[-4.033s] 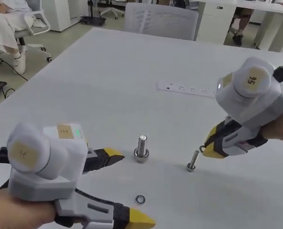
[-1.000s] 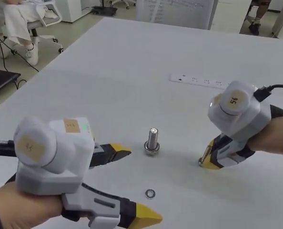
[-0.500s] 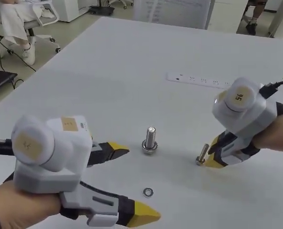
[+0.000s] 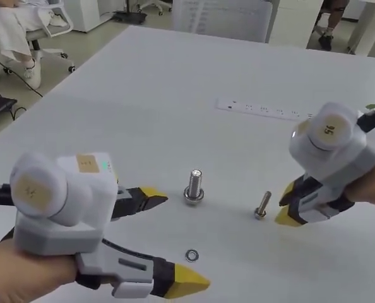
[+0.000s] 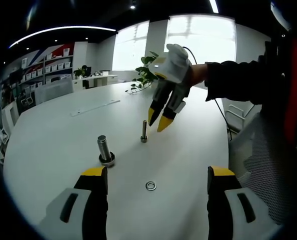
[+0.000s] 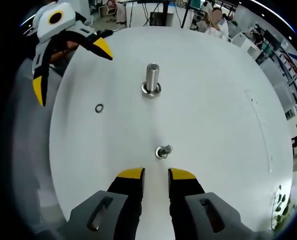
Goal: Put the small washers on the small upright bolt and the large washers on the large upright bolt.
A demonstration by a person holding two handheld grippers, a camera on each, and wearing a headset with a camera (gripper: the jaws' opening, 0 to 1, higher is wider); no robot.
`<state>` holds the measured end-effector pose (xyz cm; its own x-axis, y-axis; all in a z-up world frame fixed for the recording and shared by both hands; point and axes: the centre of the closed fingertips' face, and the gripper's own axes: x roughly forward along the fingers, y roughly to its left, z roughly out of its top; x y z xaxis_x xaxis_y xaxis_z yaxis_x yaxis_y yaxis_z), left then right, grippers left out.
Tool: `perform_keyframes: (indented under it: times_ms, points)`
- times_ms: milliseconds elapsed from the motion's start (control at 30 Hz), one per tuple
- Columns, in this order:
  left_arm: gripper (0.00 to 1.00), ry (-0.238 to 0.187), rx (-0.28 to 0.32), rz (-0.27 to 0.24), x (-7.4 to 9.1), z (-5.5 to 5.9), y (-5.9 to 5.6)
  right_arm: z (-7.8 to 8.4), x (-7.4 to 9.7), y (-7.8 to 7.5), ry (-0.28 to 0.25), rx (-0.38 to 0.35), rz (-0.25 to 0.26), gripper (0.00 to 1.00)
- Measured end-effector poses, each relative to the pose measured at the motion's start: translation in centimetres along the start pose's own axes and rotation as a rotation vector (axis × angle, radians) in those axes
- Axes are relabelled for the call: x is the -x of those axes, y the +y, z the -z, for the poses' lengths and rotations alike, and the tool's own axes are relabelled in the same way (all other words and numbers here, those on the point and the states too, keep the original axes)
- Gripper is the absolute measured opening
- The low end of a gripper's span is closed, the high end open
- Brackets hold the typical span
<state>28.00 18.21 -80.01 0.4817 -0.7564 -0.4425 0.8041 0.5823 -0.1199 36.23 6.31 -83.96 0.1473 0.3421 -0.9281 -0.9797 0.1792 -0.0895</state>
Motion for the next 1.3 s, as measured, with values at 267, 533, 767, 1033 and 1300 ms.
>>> perform_keyframes:
  times_ms: [267,533,767,1033,1300]
  points:
    - [0.82,-0.009,-0.008,0.003,0.1,-0.1,-0.1,-0.2,0.5,1.1,-0.014,0.003,-0.004,0.20]
    - [0.82,-0.018,-0.014,0.004,0.3,-0.2,-0.3,-1.5,0.4,3.4,-0.031,0.030,-0.026,0.20]
    - [0.82,-0.022,-0.020,0.008,0.5,-0.3,-0.5,-2.8,-0.2,5.0,-0.038,0.065,-0.056,0.20]
    - [0.82,-0.025,-0.028,0.009,0.5,-0.5,-0.7,-4.5,-0.8,6.4,-0.047,0.108,-0.083,0.20]
    - [0.82,-0.023,-0.030,0.007,0.5,-0.6,-0.7,-6.5,-2.3,8.2,-0.054,0.167,-0.126,0.20]
